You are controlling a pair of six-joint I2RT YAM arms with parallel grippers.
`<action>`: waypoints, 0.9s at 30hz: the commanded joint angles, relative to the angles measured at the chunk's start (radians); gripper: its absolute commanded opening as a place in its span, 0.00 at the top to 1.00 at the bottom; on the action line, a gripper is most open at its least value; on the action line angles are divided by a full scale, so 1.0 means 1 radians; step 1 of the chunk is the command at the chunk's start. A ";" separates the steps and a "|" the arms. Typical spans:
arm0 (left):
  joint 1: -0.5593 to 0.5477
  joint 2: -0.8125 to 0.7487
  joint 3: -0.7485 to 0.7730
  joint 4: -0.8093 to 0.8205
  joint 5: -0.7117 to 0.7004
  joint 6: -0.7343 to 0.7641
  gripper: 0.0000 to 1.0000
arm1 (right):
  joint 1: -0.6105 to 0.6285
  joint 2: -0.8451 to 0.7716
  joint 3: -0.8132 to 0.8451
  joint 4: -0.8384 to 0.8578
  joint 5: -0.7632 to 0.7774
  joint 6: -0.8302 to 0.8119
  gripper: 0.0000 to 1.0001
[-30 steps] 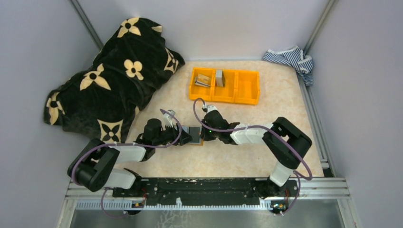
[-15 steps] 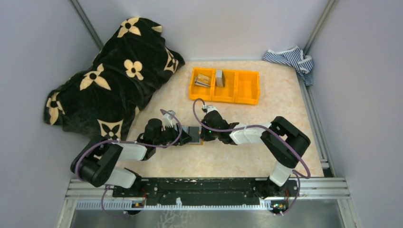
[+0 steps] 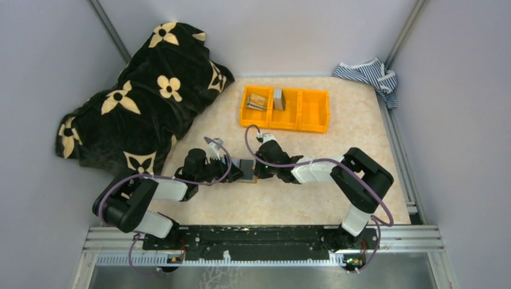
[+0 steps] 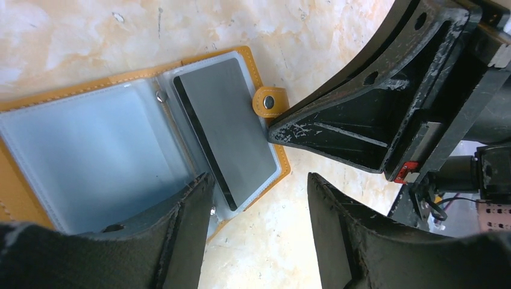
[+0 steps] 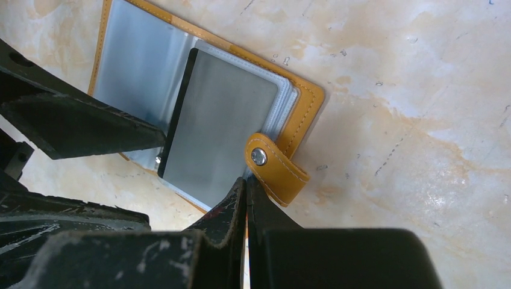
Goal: Take the credit cards out of the card holder
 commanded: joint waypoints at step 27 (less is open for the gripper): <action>0.044 0.018 0.037 0.079 0.063 0.090 0.45 | -0.006 0.045 -0.007 -0.007 -0.011 -0.002 1.00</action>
